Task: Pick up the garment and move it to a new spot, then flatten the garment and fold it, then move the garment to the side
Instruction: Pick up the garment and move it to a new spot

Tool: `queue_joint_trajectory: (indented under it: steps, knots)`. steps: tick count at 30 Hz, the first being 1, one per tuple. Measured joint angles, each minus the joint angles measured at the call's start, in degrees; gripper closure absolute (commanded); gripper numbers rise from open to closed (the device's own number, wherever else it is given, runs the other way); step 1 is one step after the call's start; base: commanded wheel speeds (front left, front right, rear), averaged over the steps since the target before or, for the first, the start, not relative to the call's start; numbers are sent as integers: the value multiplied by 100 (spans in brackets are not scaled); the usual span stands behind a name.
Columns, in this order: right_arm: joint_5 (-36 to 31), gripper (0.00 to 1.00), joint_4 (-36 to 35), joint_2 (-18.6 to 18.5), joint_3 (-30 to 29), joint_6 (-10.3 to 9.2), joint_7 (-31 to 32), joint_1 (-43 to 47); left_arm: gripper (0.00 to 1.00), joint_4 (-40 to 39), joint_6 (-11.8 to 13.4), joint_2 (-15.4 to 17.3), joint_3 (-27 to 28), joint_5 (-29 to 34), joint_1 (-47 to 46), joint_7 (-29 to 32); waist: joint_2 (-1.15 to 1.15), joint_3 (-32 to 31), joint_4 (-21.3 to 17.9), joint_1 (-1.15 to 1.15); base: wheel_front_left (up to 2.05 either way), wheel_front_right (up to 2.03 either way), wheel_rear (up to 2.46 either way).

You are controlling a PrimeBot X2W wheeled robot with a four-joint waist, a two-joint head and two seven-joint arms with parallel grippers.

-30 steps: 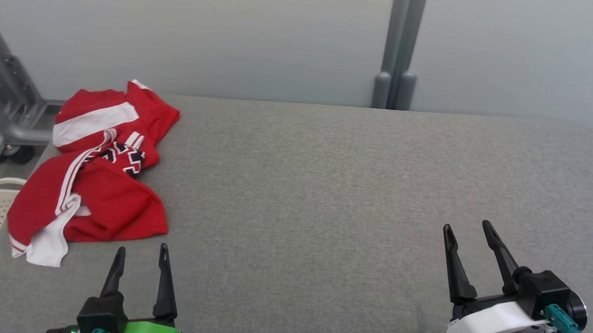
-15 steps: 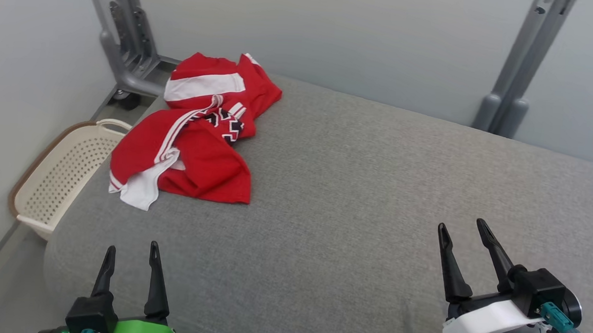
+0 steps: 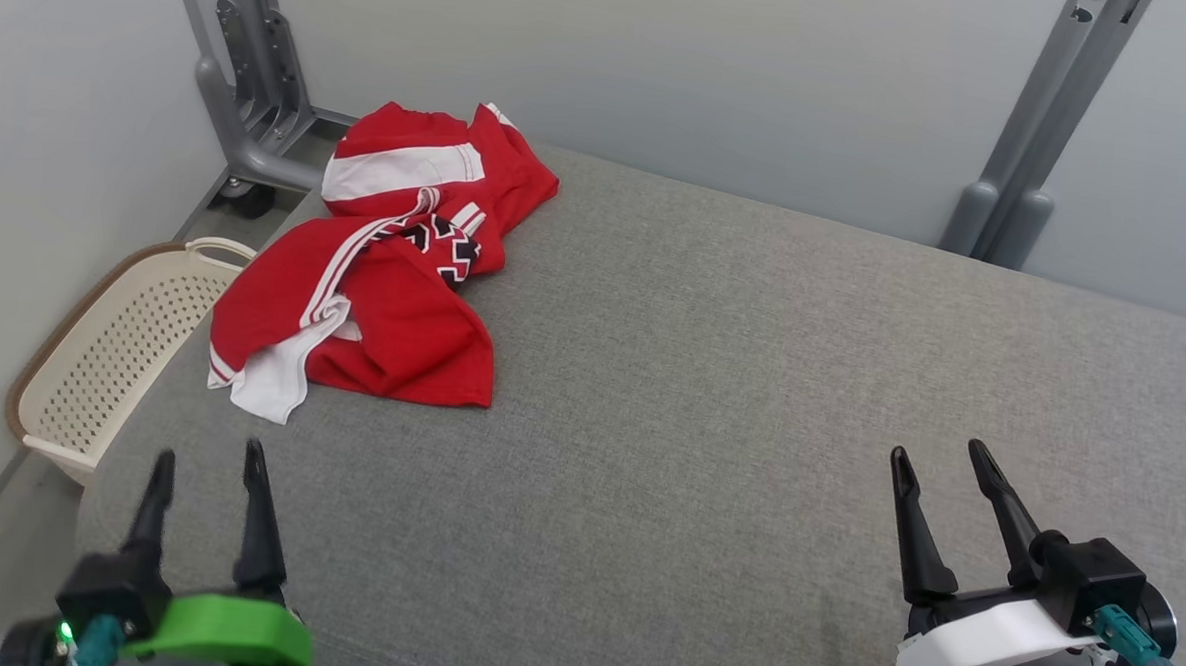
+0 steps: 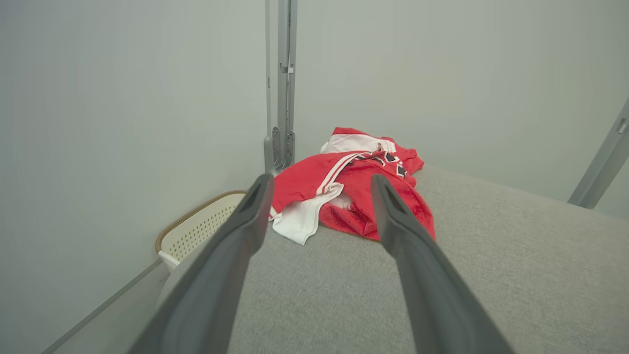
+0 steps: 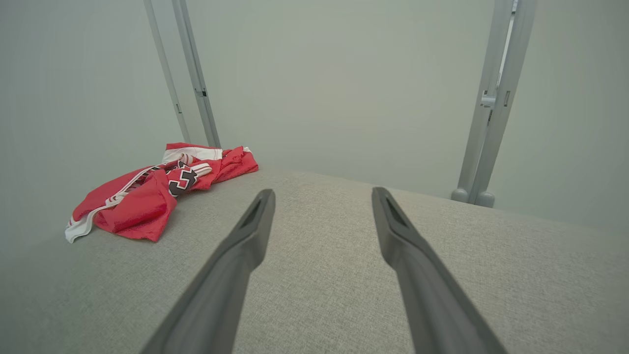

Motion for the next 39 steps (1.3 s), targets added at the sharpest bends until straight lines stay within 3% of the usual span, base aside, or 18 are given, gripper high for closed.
queue_joint_trajectory:
  steps: [6, 10, 14, 20, 29, 39]
  knots:
    - [55, 0, -10, 0, -71, -1, -1, 13, 0, -189, -363, 605, 87, -122, -1243, 772, 0, 52, -188, 0, 0, 0, 0]
    - [46, 0, -46, -1, -49, -1, -1, -28, 0, 170, -795, 1085, 2, -205, -2336, 1553, 0, 146, -267, 0, 0, 0, 0]
    - [-20, 0, -86, 0, -18, 0, -1, -191, 0, 727, -1055, 1296, -140, -491, -3277, 2221, 0, 313, -359, 0, 0, 0, 0]
    - [-183, 0, -105, 1, 14, 0, -1, -431, 0, 1747, -1154, 1543, -235, -715, -4242, 2726, 0, 673, -562, 0, 0, 0, 0]
    - [-483, 0, -218, -1, -36, 0, -1, -747, 0, 3132, -1205, 1855, -449, -847, -4788, 3187, 0, 1334, -939, 1, 0, 0, 0]
    - [-705, 0, -445, -2, -115, 0, 0, -945, 0, 4113, -1196, 1881, -376, -1072, -4983, 2950, 0, 2074, -1297, 1, 0, 0, 0]
